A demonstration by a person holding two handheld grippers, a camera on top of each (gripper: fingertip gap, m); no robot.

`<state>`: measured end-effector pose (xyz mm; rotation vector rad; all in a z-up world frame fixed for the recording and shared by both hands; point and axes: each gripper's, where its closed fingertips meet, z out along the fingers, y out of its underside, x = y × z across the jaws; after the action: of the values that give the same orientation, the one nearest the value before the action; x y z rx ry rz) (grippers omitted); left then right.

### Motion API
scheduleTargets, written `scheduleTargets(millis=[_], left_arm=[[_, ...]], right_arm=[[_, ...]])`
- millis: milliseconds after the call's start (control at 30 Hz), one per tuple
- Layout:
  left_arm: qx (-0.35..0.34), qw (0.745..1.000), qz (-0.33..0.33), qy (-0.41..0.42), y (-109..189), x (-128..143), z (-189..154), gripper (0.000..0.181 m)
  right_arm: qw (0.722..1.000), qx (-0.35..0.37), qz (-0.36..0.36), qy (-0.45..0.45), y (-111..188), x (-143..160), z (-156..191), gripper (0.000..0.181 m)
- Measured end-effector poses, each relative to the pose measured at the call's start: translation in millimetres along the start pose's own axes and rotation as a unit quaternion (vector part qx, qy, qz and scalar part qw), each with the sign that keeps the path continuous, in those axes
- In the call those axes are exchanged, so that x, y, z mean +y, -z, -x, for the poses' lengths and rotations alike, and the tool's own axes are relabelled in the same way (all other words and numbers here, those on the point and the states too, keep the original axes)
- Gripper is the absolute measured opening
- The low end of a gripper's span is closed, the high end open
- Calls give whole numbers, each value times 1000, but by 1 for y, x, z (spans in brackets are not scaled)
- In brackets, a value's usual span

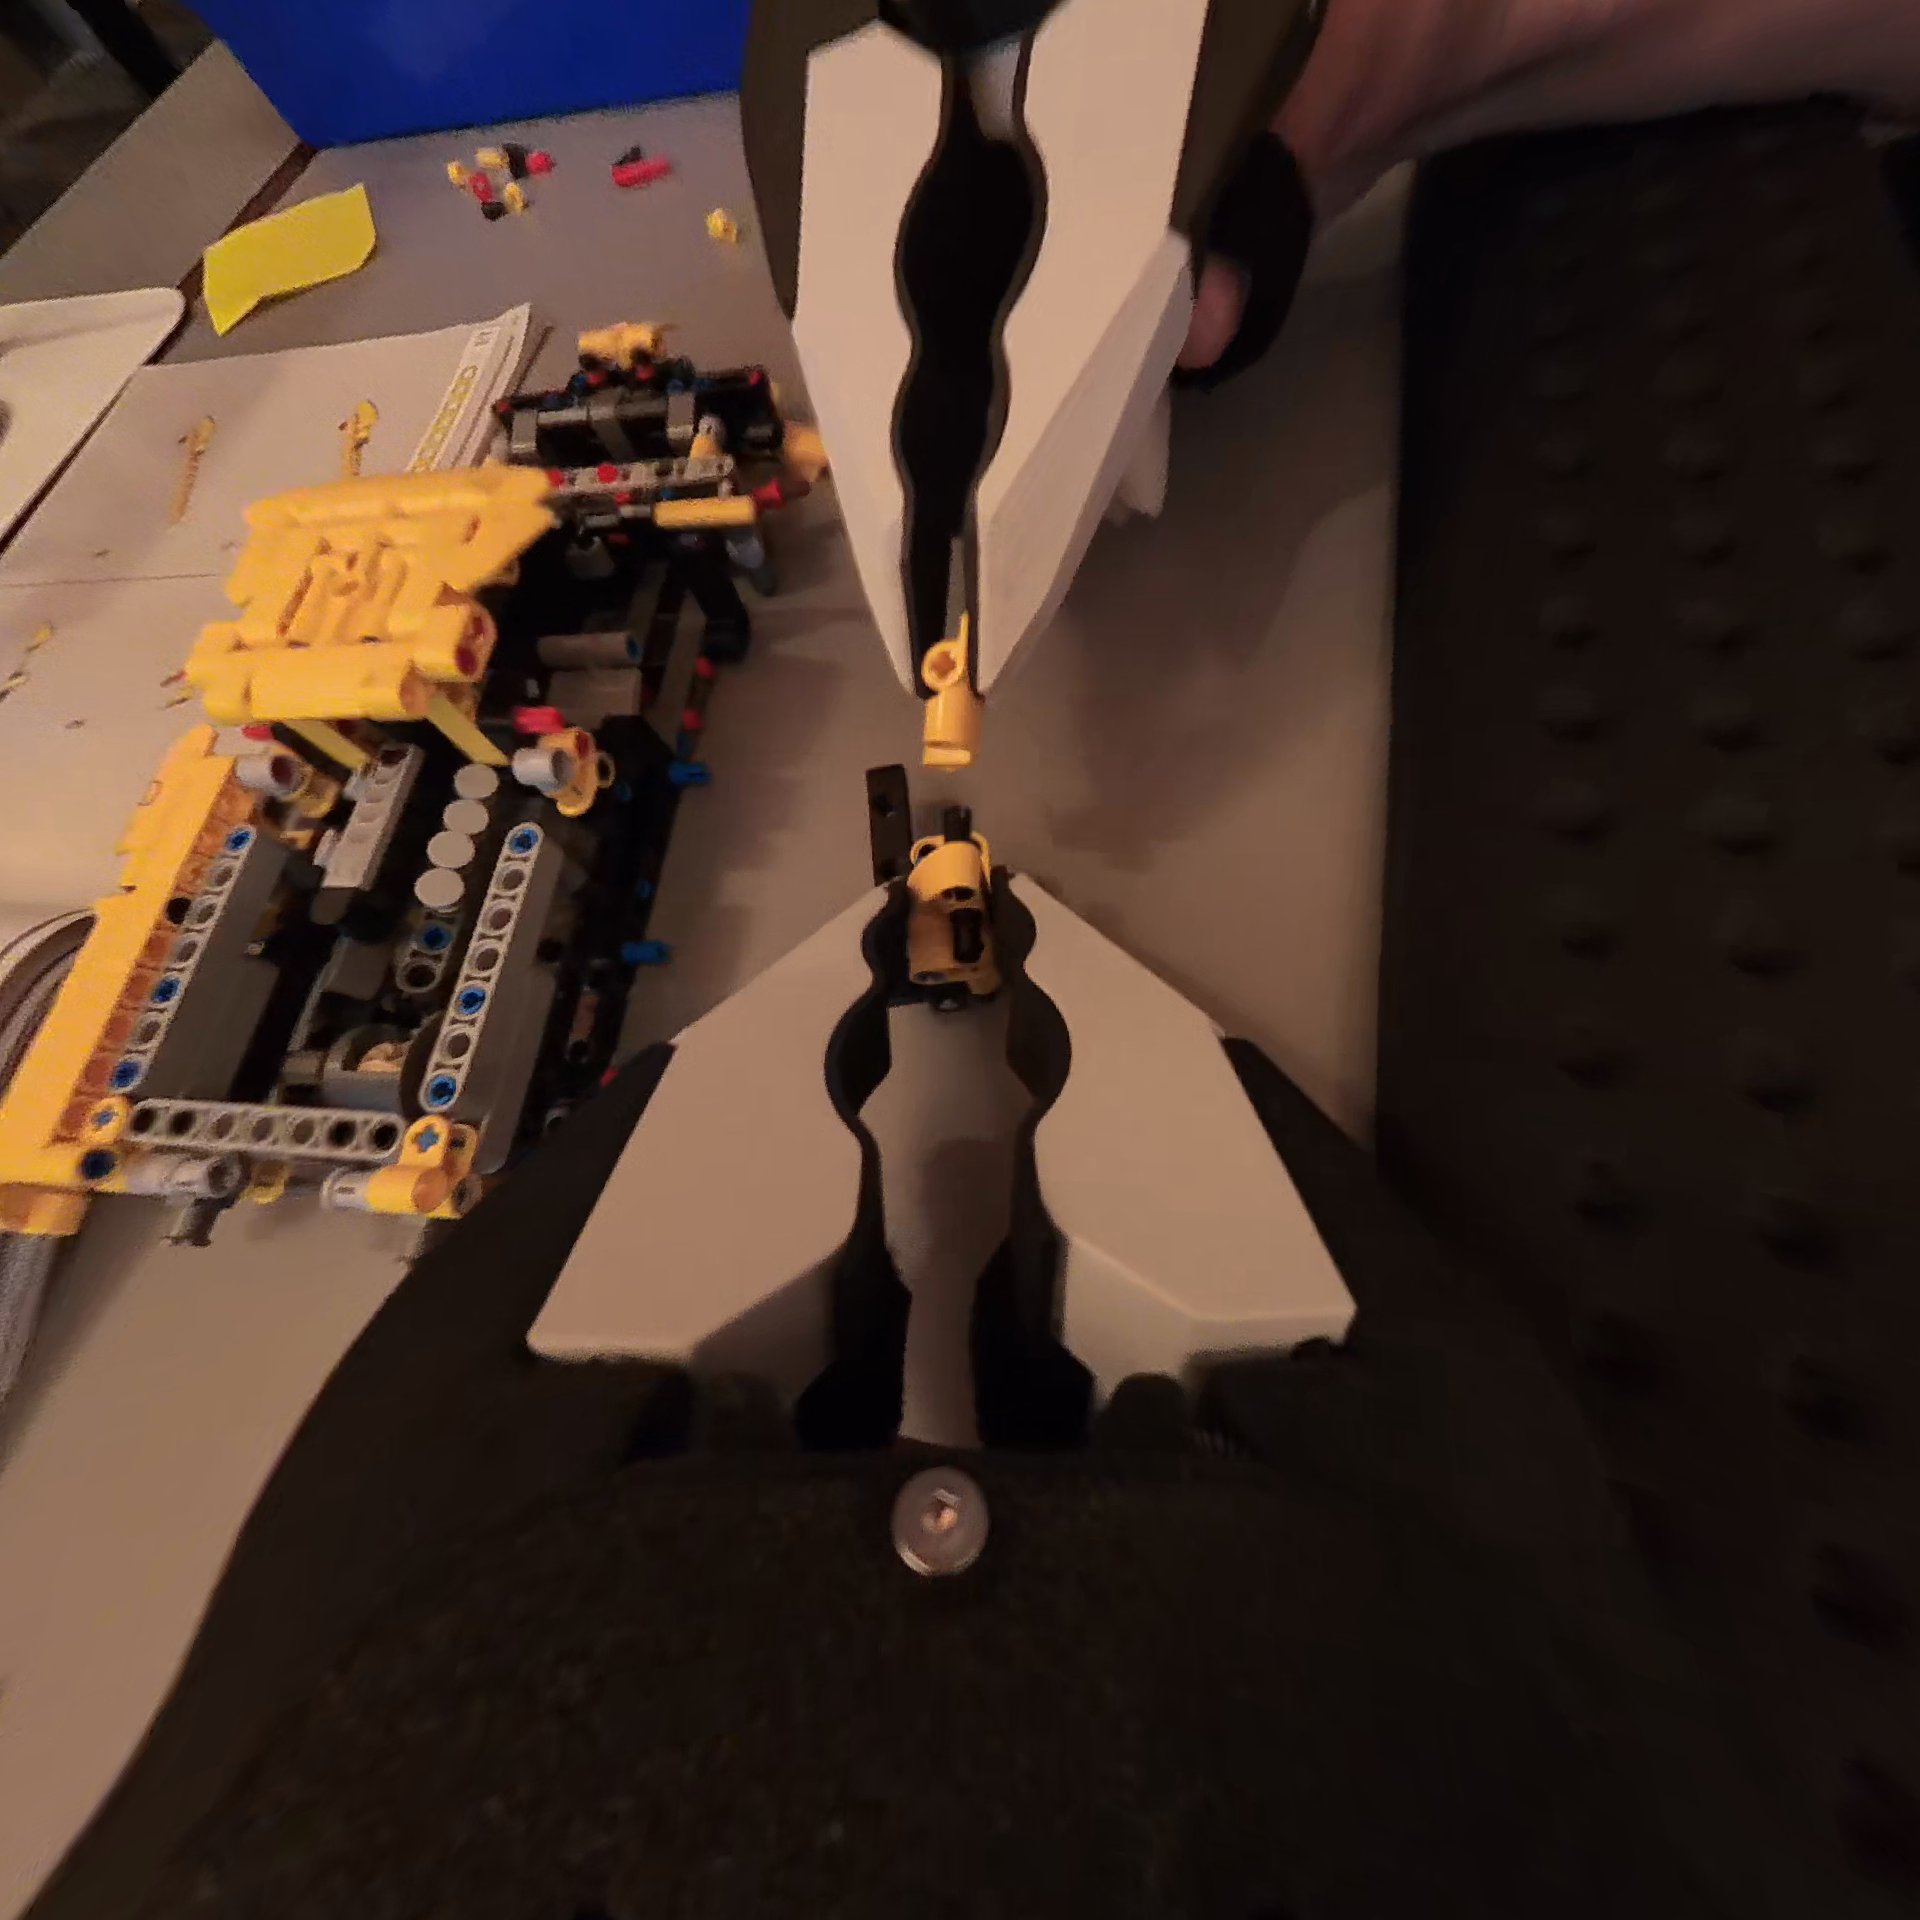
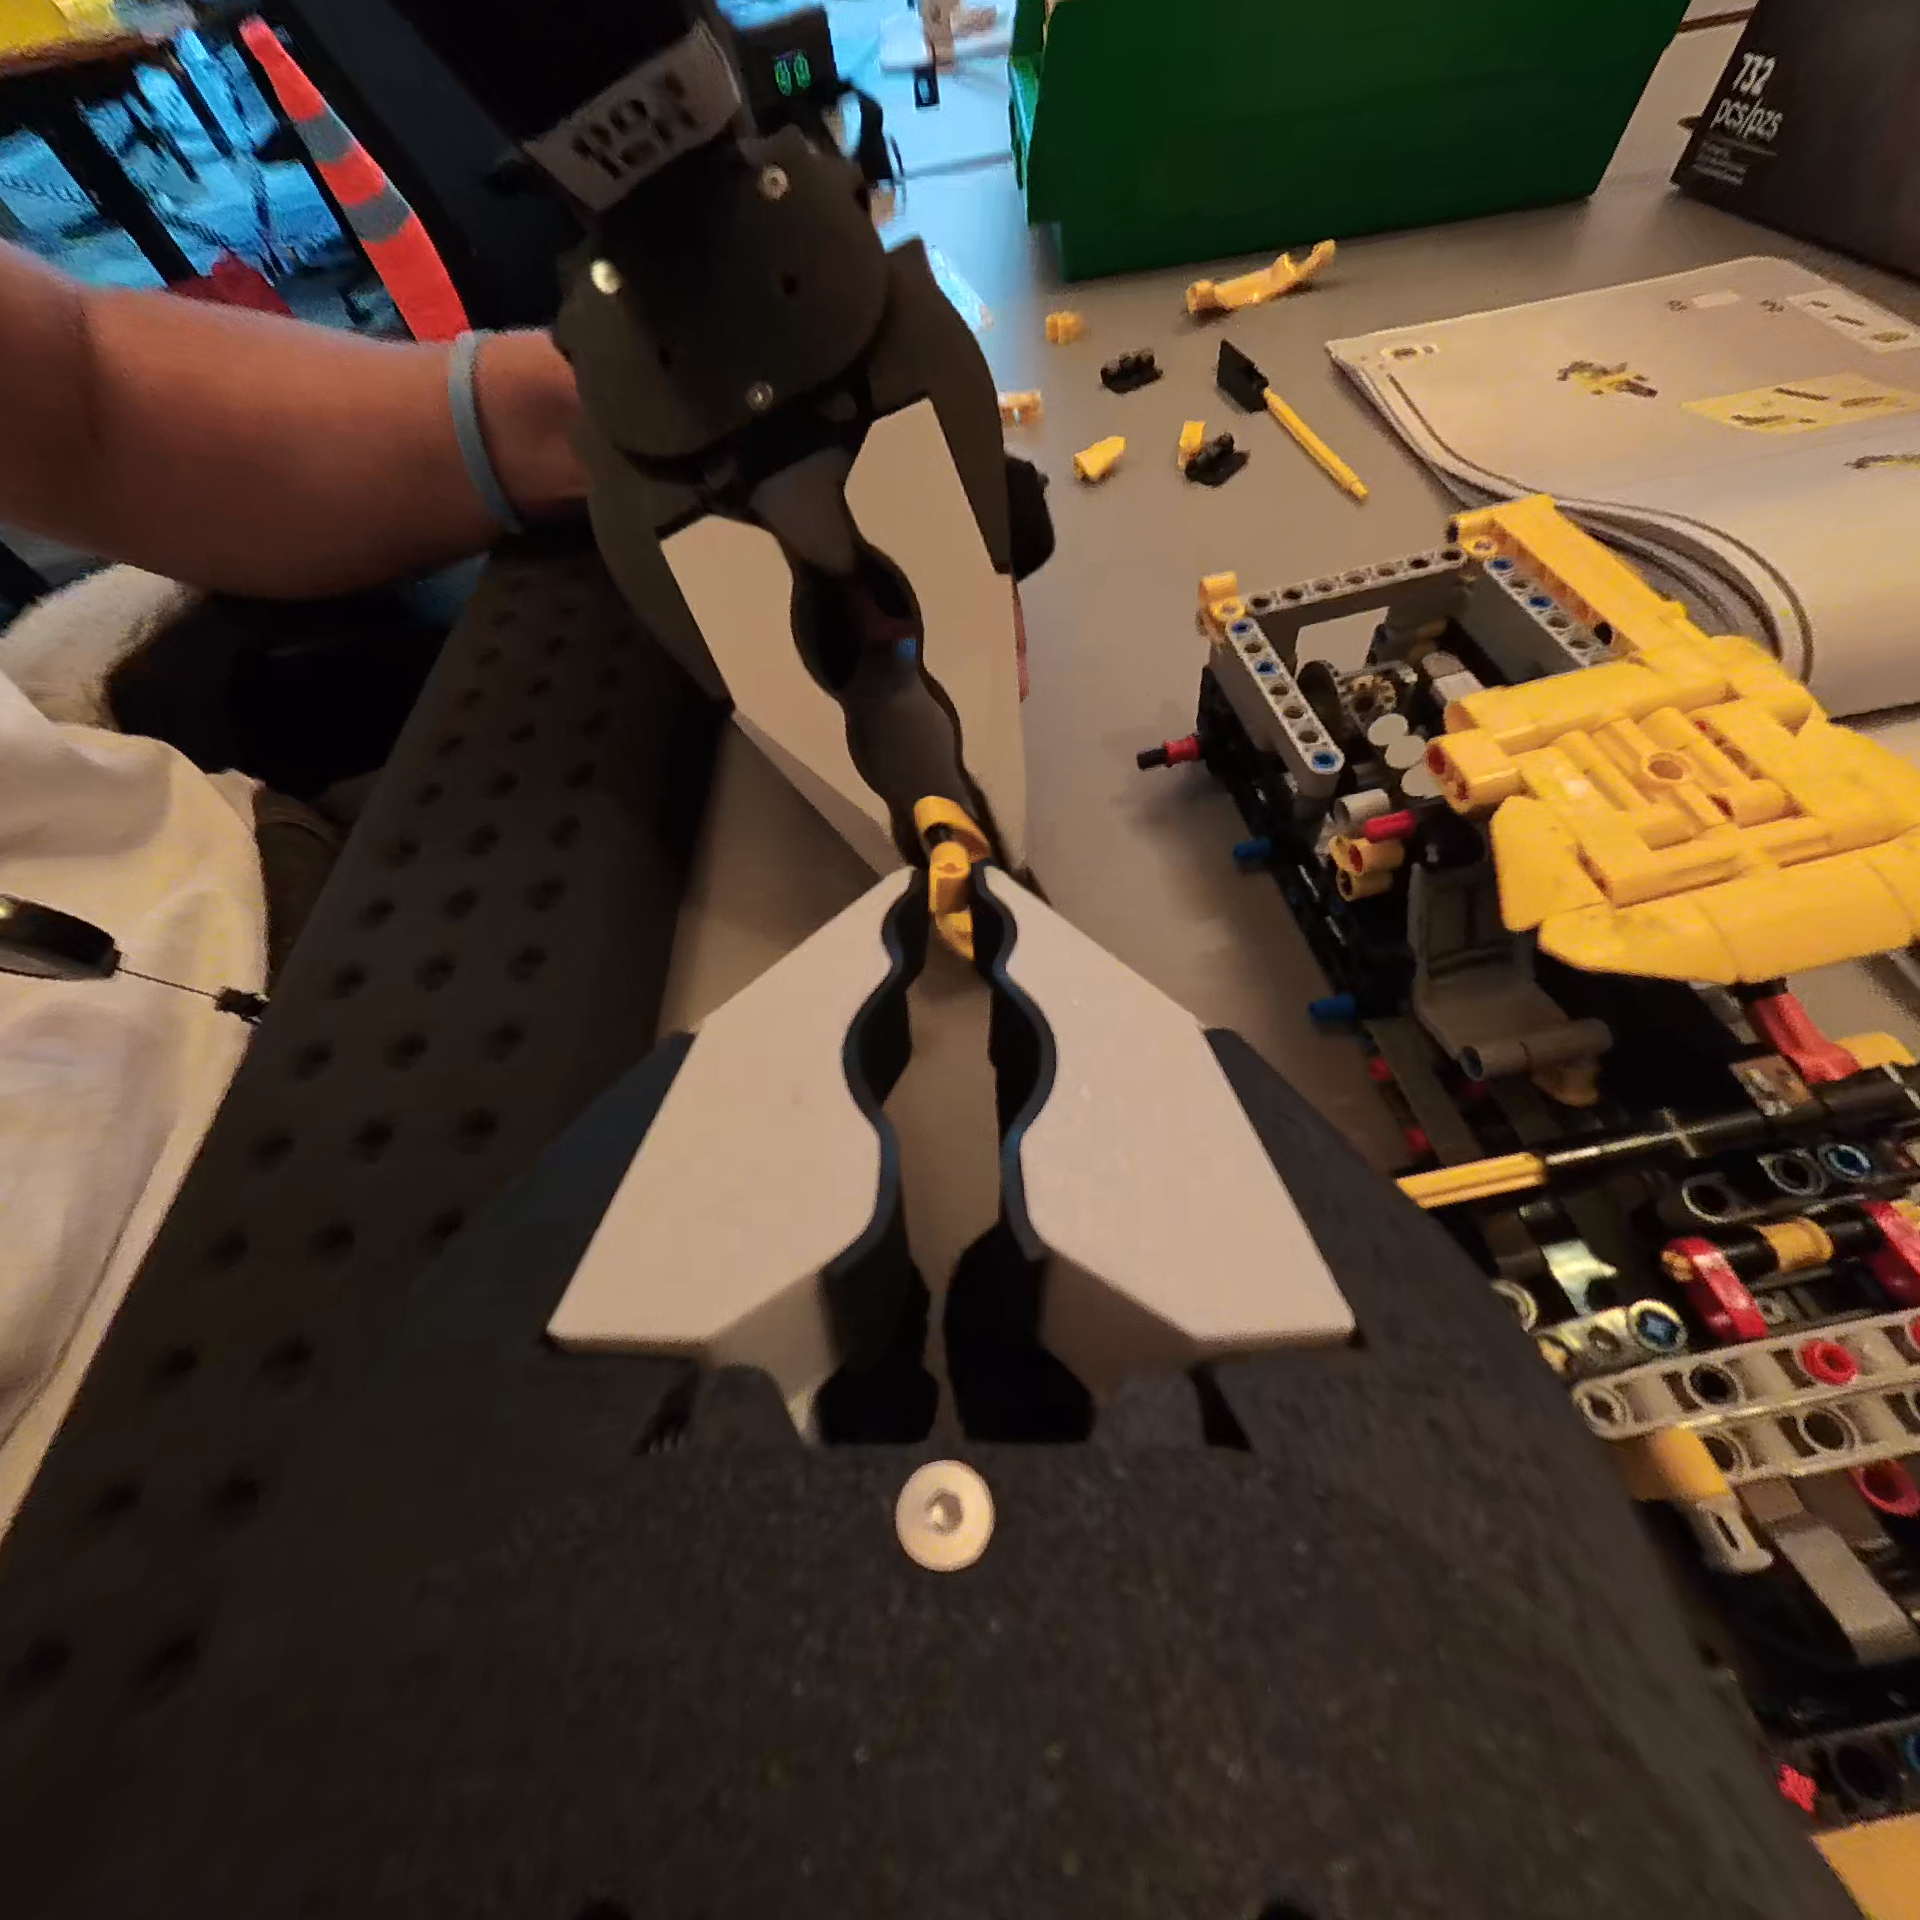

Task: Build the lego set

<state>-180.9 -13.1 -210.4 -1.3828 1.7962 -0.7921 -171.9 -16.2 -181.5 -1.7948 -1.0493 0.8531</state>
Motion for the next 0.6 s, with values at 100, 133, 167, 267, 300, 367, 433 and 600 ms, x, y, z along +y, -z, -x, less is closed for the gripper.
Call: scheduleTargets(millis=[100,133,167,267,300,367,433,600], left_arm=[[60,992,-72,85,14,-23,-6,15],[87,984,-97,120,19,-31,-8,15],[112,975,-117,150,24,-36,-9,15],[149,955,-155,206,33,-43,-6,15],[156,951,-159,213,35,-43,-7,15],[161,951,-151,217,33,-40,-9,15],[159,955,-139,209,30,-36,-12,15],[159,958,-123,203,27,-32,-13,15]], right_arm=[[996,-47,-55,-47,6,-23,9,6],[993,-67,-70,-68,8,-30,11,6],[990,-81,-78,-87,10,-34,12,6],[984,-108,-84,-115,12,-38,13,6],[983,-111,-82,-123,11,-38,13,6],[982,-115,-82,-128,9,-37,14,6],[982,-114,-79,-124,6,-36,15,6],[984,-117,-55,-121,-2,-30,17,6]])
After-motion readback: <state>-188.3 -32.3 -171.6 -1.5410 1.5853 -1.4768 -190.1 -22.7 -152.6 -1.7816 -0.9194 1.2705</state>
